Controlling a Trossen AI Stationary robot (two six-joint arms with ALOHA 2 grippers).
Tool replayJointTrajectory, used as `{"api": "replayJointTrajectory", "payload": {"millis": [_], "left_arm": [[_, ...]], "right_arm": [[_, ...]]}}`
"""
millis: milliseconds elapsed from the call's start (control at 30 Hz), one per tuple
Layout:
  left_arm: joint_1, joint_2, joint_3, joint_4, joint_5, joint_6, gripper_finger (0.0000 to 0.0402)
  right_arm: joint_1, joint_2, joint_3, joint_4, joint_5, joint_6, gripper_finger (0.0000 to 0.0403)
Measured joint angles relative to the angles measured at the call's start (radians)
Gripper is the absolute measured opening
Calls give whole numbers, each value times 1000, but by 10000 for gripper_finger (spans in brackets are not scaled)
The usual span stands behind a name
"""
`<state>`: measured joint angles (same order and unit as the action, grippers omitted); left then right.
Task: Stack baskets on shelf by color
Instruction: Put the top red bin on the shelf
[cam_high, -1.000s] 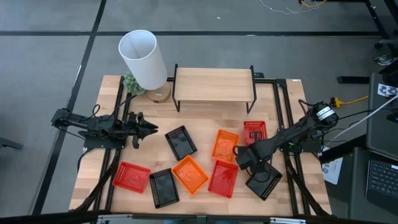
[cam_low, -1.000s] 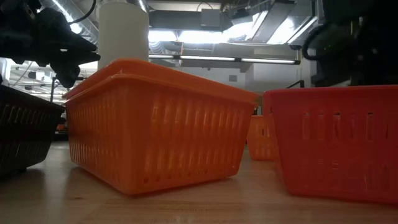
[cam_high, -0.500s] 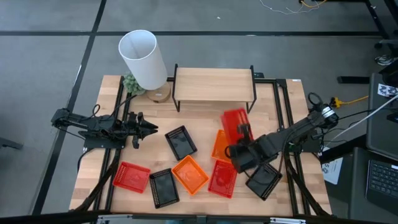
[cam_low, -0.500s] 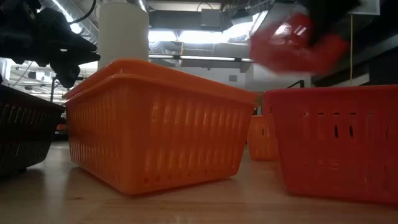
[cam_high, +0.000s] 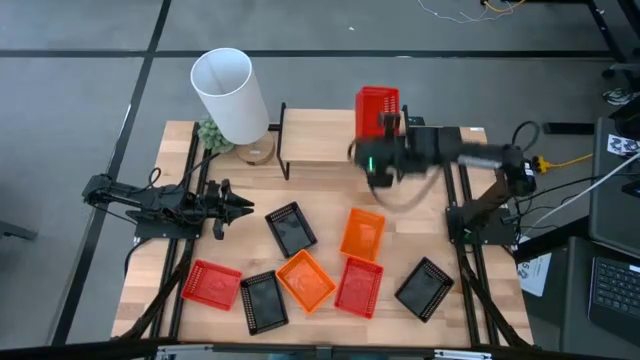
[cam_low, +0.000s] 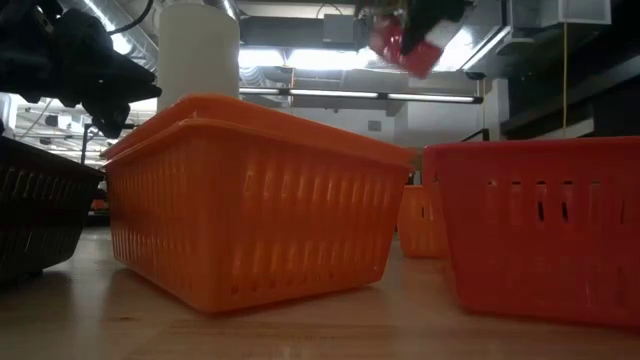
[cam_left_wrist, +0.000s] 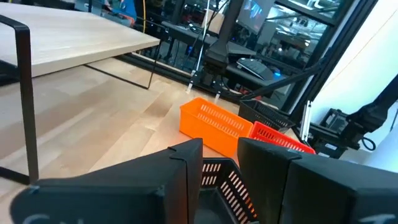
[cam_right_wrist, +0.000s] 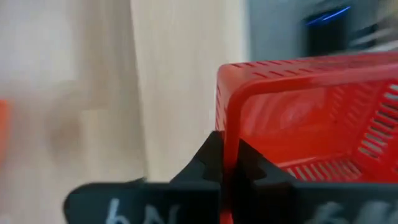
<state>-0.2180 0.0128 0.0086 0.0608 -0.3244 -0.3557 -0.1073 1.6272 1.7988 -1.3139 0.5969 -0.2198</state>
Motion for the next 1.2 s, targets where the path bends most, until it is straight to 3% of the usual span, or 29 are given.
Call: {"api": "replayJointTrajectory", "payload": {"millis": [133, 333, 867, 1200], "left_arm": [[0, 0, 0, 0, 0, 8, 94], [0, 0, 0, 0, 0, 78, 94], [0, 0, 0, 0, 0, 78, 94], [0, 0, 0, 0, 0, 78, 94]], "right_arm": [[-216, 0, -29, -14, -323, 4, 0], [-318, 1, -136, -18, -463, -113, 0], [-320, 1, -220, 22, -461, -104, 8], [-320, 1, -220, 32, -459, -116, 77]]}}
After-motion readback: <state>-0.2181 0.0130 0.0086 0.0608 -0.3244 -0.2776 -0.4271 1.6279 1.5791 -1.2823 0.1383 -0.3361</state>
